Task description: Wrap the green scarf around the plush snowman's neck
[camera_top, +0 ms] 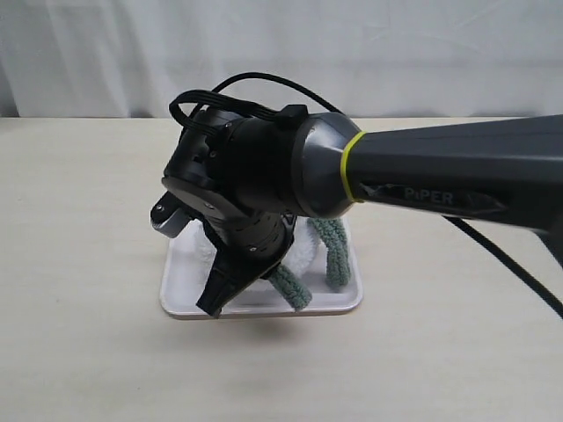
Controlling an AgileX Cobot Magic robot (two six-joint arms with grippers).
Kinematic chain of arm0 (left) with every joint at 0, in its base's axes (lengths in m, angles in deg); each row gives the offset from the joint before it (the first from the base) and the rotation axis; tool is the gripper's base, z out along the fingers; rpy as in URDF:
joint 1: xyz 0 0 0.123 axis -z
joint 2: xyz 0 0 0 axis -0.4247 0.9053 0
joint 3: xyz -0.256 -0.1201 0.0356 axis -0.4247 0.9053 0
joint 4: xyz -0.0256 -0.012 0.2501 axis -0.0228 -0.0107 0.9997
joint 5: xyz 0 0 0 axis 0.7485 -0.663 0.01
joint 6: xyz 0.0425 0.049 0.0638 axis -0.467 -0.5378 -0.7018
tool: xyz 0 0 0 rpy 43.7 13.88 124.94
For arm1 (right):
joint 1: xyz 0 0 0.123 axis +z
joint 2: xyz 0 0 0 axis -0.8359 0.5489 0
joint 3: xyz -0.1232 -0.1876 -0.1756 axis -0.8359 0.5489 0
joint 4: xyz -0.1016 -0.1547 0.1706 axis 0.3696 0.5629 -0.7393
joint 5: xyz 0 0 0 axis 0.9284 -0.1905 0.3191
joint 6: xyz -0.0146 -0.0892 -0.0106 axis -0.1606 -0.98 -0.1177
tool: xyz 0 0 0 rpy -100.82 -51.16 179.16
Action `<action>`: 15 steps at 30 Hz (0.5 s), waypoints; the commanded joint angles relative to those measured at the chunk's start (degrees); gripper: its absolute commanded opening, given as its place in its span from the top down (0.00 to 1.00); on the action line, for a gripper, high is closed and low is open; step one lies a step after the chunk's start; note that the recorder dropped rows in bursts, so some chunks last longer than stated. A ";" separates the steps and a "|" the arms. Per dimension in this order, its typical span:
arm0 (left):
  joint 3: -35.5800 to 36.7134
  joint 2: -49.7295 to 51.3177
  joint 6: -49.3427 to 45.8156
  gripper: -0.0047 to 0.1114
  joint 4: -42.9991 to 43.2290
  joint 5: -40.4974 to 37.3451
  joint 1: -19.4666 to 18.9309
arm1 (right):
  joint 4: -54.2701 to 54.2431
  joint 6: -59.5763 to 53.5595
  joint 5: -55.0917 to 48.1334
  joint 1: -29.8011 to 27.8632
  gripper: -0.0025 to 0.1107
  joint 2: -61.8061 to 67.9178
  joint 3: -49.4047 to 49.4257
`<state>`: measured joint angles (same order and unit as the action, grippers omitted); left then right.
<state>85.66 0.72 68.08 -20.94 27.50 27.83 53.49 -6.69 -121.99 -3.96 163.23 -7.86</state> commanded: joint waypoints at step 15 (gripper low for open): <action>0.17 -0.11 0.14 0.96 -0.12 0.71 0.37 | -1.83 -0.21 4.10 0.08 0.94 -0.19 3.49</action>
<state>85.66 0.72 68.08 -20.94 27.50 27.83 51.67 -6.69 -118.68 -3.96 163.23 -4.61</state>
